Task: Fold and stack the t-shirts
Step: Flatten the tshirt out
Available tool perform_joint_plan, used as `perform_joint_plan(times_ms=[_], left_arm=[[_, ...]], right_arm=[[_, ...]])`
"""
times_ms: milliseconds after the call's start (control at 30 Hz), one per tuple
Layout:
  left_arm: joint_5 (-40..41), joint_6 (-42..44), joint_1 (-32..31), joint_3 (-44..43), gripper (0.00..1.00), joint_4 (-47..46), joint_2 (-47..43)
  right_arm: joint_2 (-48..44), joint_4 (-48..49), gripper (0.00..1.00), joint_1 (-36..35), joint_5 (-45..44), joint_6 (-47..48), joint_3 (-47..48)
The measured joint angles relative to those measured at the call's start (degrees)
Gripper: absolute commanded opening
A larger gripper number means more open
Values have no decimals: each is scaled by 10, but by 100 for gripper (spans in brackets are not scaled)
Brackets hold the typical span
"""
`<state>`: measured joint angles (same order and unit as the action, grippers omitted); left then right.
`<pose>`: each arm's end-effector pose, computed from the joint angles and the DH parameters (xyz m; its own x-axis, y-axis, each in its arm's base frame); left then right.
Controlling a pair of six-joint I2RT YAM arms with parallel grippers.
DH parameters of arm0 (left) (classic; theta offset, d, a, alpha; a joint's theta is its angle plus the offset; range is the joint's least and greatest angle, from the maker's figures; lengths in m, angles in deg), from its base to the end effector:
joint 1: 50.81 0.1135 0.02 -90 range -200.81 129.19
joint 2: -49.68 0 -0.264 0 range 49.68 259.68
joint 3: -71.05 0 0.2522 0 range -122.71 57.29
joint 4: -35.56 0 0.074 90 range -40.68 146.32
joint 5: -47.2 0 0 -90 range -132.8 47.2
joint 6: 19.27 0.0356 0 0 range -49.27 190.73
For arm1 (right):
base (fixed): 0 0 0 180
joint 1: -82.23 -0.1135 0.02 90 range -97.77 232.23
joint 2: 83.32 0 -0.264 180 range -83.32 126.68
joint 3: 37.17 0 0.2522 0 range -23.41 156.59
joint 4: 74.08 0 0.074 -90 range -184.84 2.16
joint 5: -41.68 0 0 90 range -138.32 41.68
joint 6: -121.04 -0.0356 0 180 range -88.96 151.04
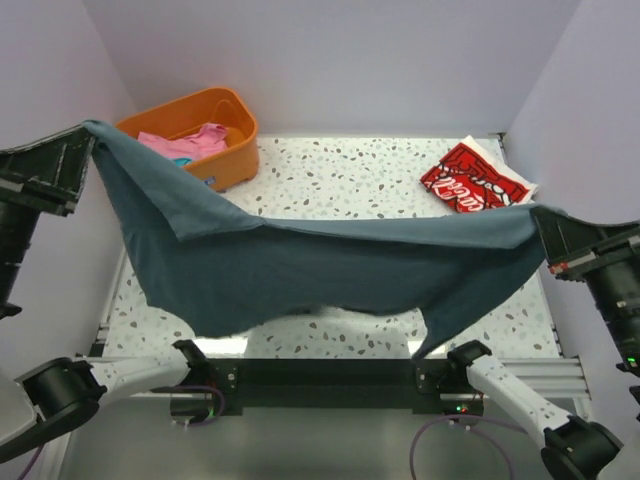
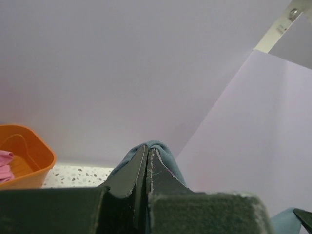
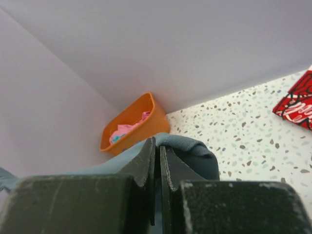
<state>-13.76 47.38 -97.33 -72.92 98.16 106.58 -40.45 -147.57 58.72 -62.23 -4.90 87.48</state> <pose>0.0018 0.0232 0.6301 0.1307 -0.6415 -0.7559 0.4163 0.7275 -0.5453 -0.0241 -0.0198 0.5584 0.0078 0.6247 -0.7808 -0.2145 0.7637 0.6089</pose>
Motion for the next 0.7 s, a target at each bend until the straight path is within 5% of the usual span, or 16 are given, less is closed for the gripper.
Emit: perform_joint_plan(times_ms=[333,700], left_arm=[[148,28,10,57,0,-30,177],[-41,30,253,-46,0,-18,473]], right_arm=[[85,23,0,0,-65,22,-129],[297,195,0,0,-126,131,-111]])
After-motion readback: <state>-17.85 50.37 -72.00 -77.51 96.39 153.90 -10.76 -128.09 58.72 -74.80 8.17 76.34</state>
